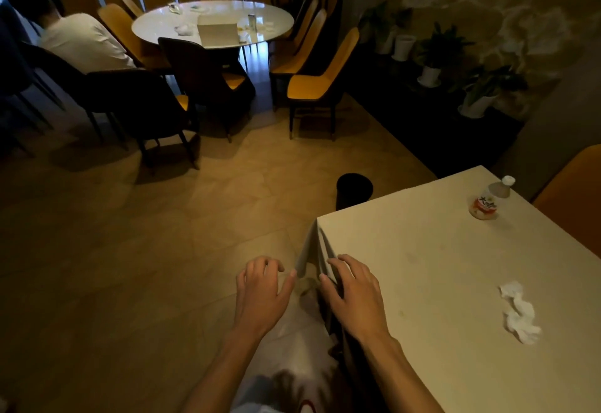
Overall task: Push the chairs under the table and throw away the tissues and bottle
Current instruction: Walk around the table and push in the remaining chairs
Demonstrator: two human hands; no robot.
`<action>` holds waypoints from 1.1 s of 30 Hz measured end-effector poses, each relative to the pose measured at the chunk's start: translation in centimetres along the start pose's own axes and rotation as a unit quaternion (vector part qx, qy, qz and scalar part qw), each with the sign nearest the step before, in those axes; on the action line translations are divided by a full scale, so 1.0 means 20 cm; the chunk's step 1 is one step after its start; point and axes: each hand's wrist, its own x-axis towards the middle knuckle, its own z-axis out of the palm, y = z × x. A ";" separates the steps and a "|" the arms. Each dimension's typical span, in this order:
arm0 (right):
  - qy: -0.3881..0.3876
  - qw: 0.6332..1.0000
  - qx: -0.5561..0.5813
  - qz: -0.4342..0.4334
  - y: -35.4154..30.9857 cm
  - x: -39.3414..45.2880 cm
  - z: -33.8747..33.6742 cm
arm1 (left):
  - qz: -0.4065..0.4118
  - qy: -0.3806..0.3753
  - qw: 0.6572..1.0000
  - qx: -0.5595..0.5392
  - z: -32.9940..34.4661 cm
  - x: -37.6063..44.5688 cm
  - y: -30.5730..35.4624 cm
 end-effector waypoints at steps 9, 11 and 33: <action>-0.025 0.999 -0.001 0.028 -0.01 0.44 0.10 | -0.003 -0.022 1.000 0.003 0.05 0.42 -0.08; -0.035 0.999 0.005 0.039 -0.03 0.57 0.13 | 0.004 -0.028 1.000 0.003 0.07 0.55 -0.13; 0.055 0.978 0.016 0.202 -0.35 2.04 0.40 | 0.141 -0.130 0.981 0.004 0.17 2.30 -0.63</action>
